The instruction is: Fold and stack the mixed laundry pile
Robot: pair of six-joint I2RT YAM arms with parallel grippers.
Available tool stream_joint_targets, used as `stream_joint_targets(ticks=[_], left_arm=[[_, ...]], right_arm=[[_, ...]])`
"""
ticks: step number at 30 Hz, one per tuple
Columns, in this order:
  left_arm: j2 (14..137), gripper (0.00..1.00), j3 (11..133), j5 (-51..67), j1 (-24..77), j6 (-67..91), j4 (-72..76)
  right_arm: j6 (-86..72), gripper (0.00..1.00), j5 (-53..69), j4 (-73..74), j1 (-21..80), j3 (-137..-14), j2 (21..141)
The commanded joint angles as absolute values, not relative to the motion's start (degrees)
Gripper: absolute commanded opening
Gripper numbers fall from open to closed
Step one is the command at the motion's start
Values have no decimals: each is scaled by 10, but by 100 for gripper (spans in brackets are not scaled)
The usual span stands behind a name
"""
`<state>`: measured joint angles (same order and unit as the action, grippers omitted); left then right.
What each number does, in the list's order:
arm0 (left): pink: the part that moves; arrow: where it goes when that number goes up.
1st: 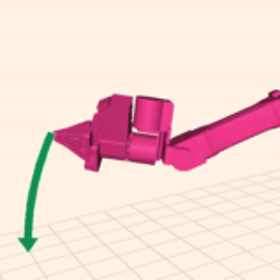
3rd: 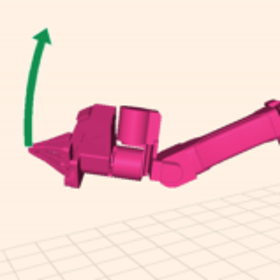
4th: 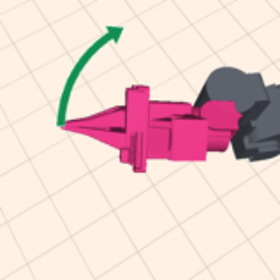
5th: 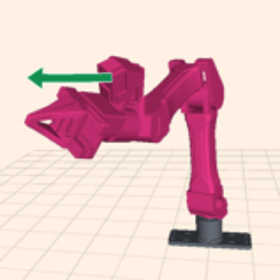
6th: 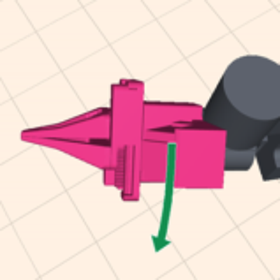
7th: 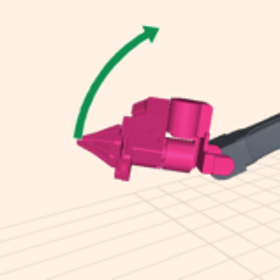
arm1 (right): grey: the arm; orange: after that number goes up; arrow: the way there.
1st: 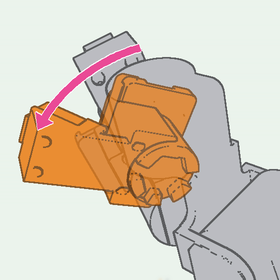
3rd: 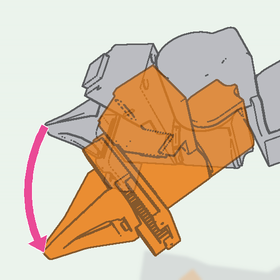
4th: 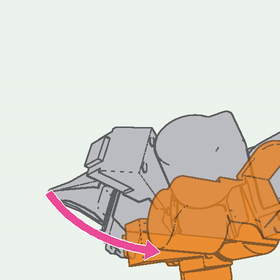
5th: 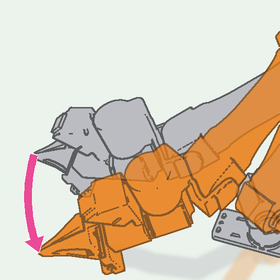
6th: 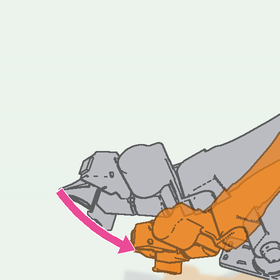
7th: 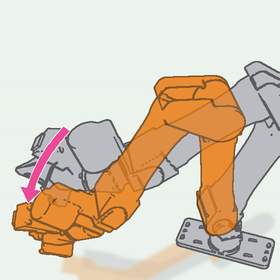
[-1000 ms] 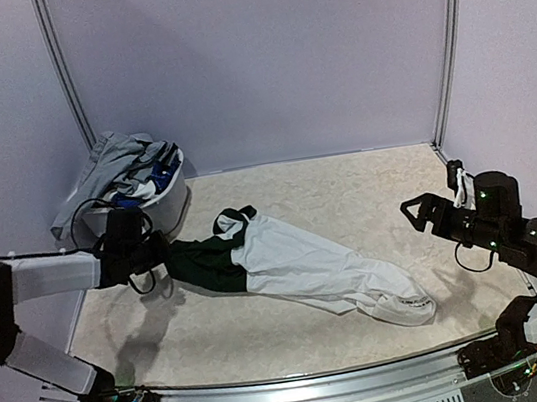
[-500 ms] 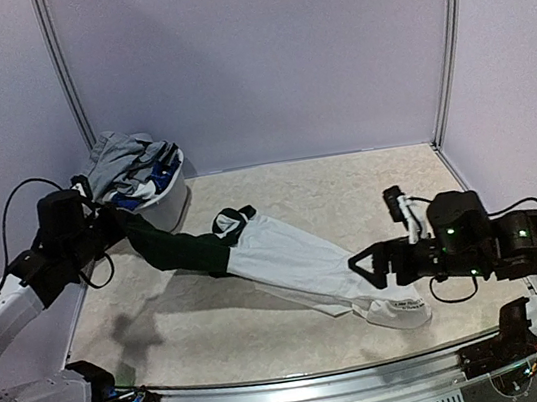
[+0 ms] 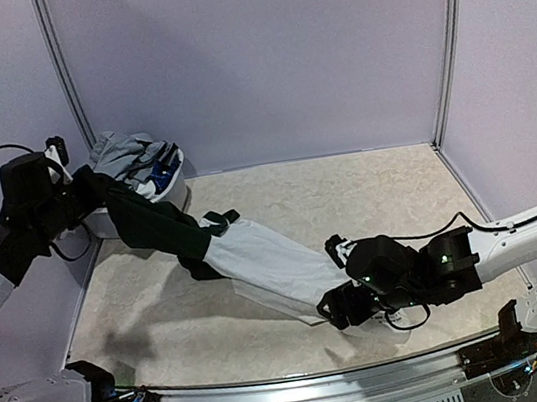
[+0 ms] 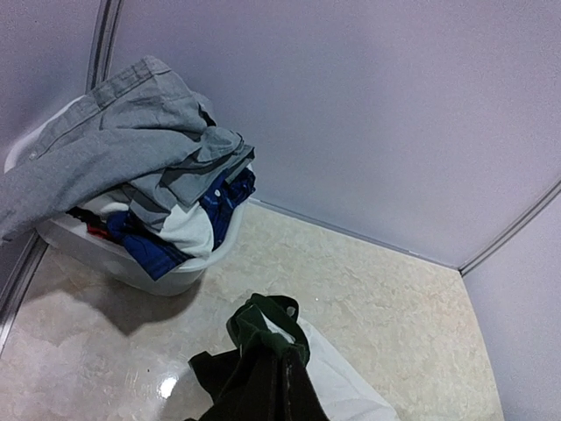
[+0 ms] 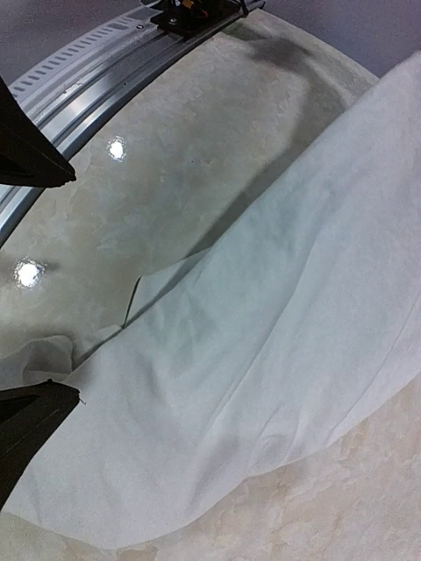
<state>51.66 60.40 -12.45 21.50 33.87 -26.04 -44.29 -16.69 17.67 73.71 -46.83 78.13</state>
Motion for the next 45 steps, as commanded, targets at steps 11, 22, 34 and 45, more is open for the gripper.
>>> stream_joint_targets(ticks=[11,22,34,45], left_arm=[[617,0,705,-155,219,303,-310],[620,0,701,-175,218,295,-320],[611,0,773,-274,218,283,-441],[575,0,732,-310,217,291,-444]], right_arm=[[-535,63,-256,253,808,-477,885],[-557,34,-328,303,808,-528,985],[-540,0,-422,541,807,-519,661],[-561,4,-406,572,808,-433,392]])
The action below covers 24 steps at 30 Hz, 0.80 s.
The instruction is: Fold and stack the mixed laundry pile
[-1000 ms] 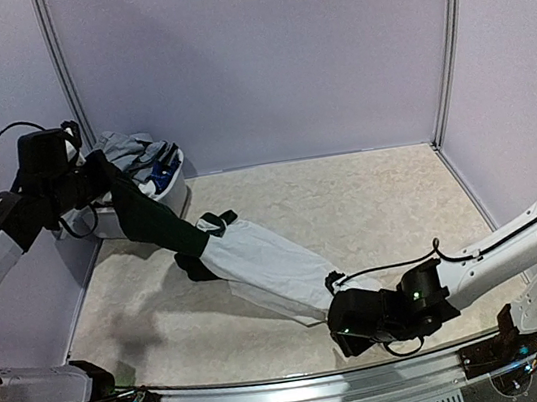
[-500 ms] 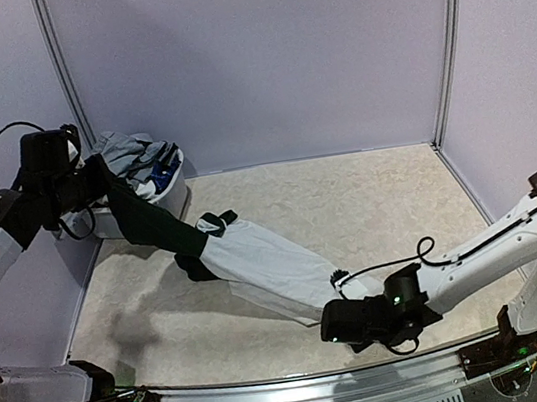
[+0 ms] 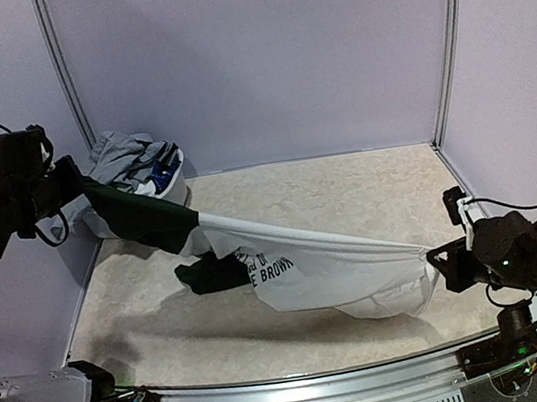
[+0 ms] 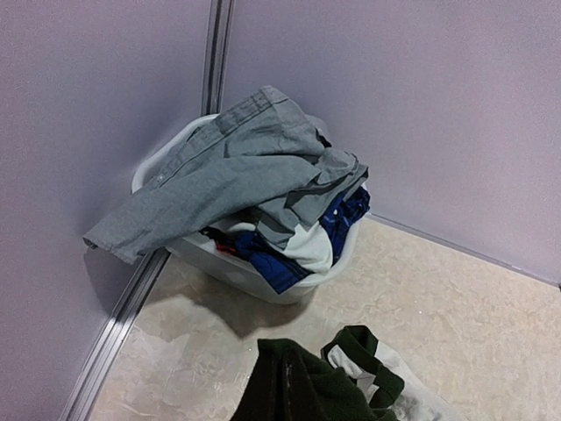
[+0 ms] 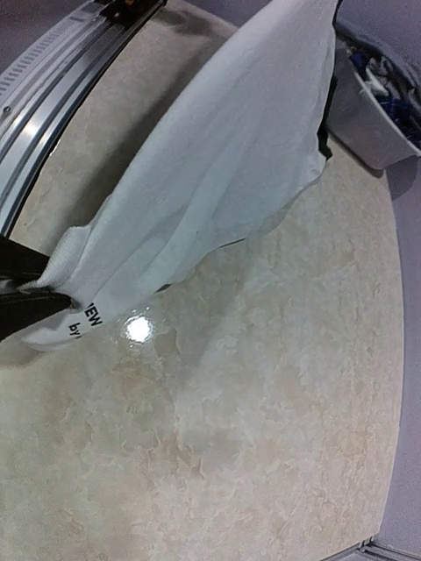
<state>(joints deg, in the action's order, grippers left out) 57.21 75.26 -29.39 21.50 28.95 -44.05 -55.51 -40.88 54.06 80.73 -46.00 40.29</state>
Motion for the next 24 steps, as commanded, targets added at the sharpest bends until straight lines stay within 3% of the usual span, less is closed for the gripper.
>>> stream_joint_targets(ticks=[1,13,20,24], left_arm=[[576,0,729,-309,217,292,-444],[613,0,706,-286,217,296,-405],[733,0,770,-292,216,278,-391],[840,0,814,-273,215,266,-383]], right_arm=[[-560,5,-407,572,807,-432,391],[-546,0,-465,468,777,-407,403],[-403,0,-210,305,468,-394,443],[-367,0,-74,210,339,-401,567]])
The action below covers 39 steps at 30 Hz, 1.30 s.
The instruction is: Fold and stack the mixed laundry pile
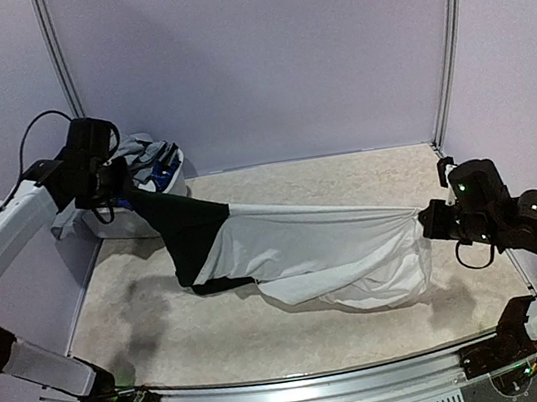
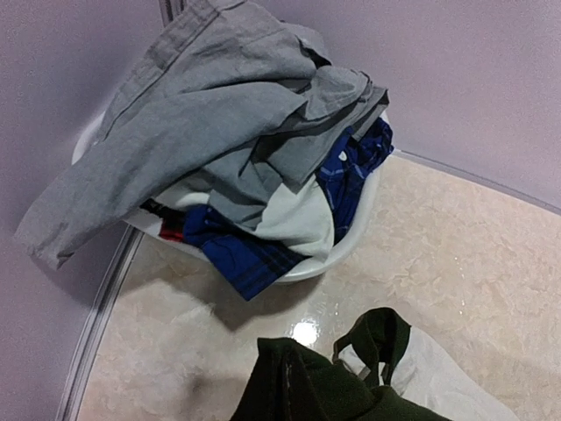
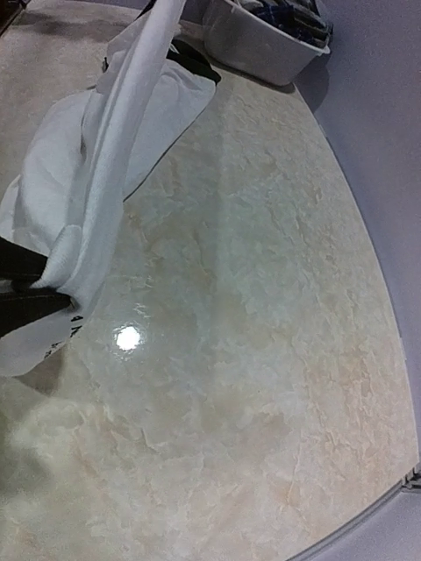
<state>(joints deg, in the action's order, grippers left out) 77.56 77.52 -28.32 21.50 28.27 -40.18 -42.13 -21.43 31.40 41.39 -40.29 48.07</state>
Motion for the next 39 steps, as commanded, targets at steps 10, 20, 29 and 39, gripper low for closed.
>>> stream_joint_targets(ticks=[10,20,29,39], left_arm=[[977,0,839,-253,213,266,-346],[983,0,834,-248,213,265,-338],[967,0,812,-239,213,265,-332],[956,0,792,-231,216,269,-321]], right_arm=[[-350,1,-29,149,255,-447,780],[-300,53,-69,276,250,-538,790],[-304,56,37,233,316,-455,677],[-373,49,87,77,371,-374,733]])
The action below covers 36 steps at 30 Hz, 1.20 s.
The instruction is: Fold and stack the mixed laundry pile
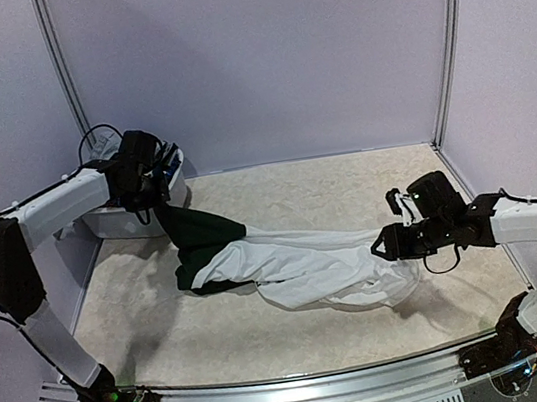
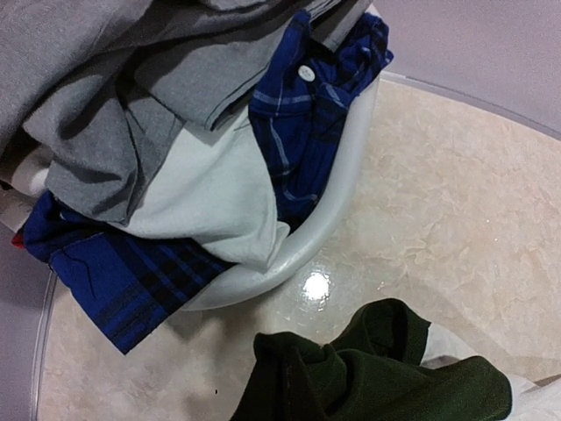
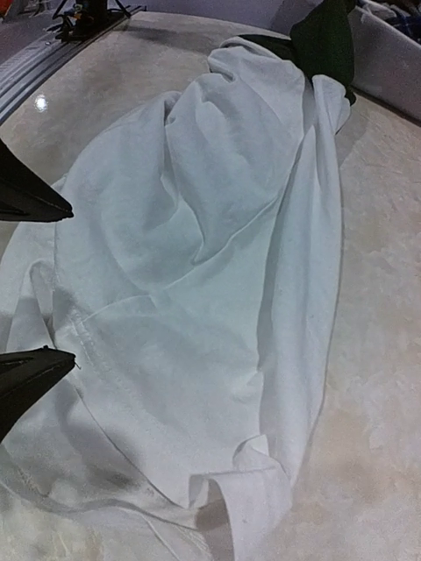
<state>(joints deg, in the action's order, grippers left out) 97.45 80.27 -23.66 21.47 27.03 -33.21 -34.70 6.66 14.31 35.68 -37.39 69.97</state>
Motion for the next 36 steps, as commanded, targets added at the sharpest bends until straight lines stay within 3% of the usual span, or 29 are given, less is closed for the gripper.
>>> stream_joint_targets(ticks=[1,8,24,36], left_arm=[[955,0,792,-231,215,269,-322],[957,0,788,-231,215,266,-318],[956,0,781,-226,215,270,-309],[954,0,776,-230,216,270,-308]], right_arm=[[-375,49,87,71,375,-375,750],[-378,47,73,54,383,-377,825],[-388,42,3,88,408,-376,847],[-390,9,-26,88,409,-382,857]])
